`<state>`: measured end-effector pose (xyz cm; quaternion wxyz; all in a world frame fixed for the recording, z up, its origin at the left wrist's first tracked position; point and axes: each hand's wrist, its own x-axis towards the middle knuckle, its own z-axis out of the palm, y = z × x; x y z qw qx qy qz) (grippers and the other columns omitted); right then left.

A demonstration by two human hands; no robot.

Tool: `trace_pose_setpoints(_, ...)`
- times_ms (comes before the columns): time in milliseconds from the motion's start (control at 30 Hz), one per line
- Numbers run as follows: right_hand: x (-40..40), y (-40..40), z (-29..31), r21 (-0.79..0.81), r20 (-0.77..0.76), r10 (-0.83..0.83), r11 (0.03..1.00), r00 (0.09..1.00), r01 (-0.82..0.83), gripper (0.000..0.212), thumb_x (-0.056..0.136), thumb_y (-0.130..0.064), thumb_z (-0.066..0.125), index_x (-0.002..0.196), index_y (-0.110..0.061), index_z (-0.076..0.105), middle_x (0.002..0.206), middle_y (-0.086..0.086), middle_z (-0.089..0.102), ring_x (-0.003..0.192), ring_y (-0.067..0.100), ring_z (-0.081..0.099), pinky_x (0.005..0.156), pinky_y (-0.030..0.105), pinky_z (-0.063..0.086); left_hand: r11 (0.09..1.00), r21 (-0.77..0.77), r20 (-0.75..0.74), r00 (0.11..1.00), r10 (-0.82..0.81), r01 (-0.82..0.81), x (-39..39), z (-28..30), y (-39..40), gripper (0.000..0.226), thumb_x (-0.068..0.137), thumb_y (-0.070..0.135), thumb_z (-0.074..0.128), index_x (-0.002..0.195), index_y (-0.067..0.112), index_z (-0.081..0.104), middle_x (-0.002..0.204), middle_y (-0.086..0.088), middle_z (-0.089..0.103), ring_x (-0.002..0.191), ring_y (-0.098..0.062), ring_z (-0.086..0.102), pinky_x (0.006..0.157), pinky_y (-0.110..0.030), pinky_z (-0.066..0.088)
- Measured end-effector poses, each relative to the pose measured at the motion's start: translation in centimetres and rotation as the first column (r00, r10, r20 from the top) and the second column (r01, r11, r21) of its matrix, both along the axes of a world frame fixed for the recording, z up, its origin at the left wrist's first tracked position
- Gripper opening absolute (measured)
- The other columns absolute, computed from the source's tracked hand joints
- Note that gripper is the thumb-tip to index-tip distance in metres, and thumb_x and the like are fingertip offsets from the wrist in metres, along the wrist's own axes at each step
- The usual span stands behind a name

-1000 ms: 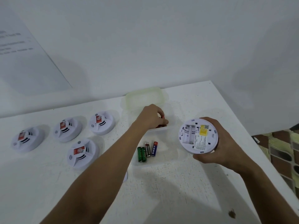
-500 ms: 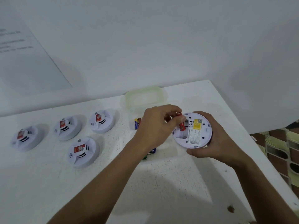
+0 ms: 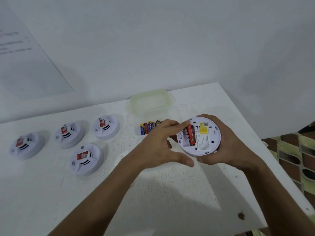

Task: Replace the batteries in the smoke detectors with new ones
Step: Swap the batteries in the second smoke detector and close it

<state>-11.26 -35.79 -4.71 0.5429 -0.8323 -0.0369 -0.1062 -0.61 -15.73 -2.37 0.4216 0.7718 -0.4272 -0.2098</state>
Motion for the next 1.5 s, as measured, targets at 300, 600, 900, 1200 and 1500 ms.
trace_pose_setpoints(300,0.9,0.3,0.1,-0.022,-0.006,0.031,0.999,1.000,-0.031,0.083,0.056,-0.040,0.082,0.128,-0.054,0.044,0.125,-0.026,0.056,0.119,0.006,0.056,0.097,0.013,0.046,1.000,-0.027,0.027,1.000,-0.010,0.011,0.3,-0.9,0.3,0.083,0.061,0.048,0.077,0.138,0.033,0.049,0.115,0.015,0.043,0.107,-0.005,0.046,0.079,-0.013,0.051)
trace_pose_setpoints(600,1.1,-0.4,-0.5,-0.046,-0.019,0.017,0.999,1.000,-0.018,0.088,0.058,-0.050,0.081,0.135,-0.048,0.039,0.129,-0.031,0.052,0.123,0.001,0.052,0.104,0.017,0.044,0.999,-0.033,0.078,0.997,-0.029,0.032,0.6,-1.0,0.0,0.076,0.066,0.044,0.077,0.136,0.029,0.052,0.119,0.010,0.042,0.106,-0.011,0.050,0.086,-0.024,0.054)
trace_pose_setpoints(900,1.3,-0.2,-0.6,0.015,-0.043,-0.018,1.000,0.999,0.018,0.089,0.054,-0.033,0.082,0.133,-0.025,0.044,0.123,-0.018,0.058,0.117,0.008,0.057,0.092,0.014,0.048,0.990,-0.062,-0.055,0.990,0.127,-0.130,3.8,-0.4,0.3,0.051,0.075,0.058,0.067,0.124,0.043,0.059,0.107,0.012,0.060,0.091,-0.003,0.061,0.078,-0.021,0.052)
trace_pose_setpoints(1200,0.1,-1.0,-0.4,0.072,-0.077,-0.052,0.996,0.996,0.058,0.089,0.050,-0.033,0.082,0.131,-0.027,0.045,0.121,-0.023,0.058,0.116,0.004,0.057,0.088,0.012,0.049,0.826,0.510,0.237,0.962,0.135,-0.242,10.7,-3.9,-3.8,0.065,0.078,0.057,0.070,0.133,0.024,0.057,0.133,-0.002,0.058,0.115,-0.018,0.056,0.093,-0.031,0.046)
trace_pose_setpoints(1500,-0.7,-1.5,-0.9,0.095,-0.100,-0.077,0.992,0.992,0.087,0.087,0.050,-0.030,0.084,0.128,-0.031,0.046,0.120,-0.024,0.059,0.117,0.006,0.057,0.087,0.013,0.050,0.859,0.420,0.149,0.956,0.252,-0.292,10.7,-4.9,-4.6,0.052,0.069,0.042,0.084,0.110,0.016,0.066,0.094,0.002,0.057,0.080,-0.012,0.055,0.062,-0.019,0.039)
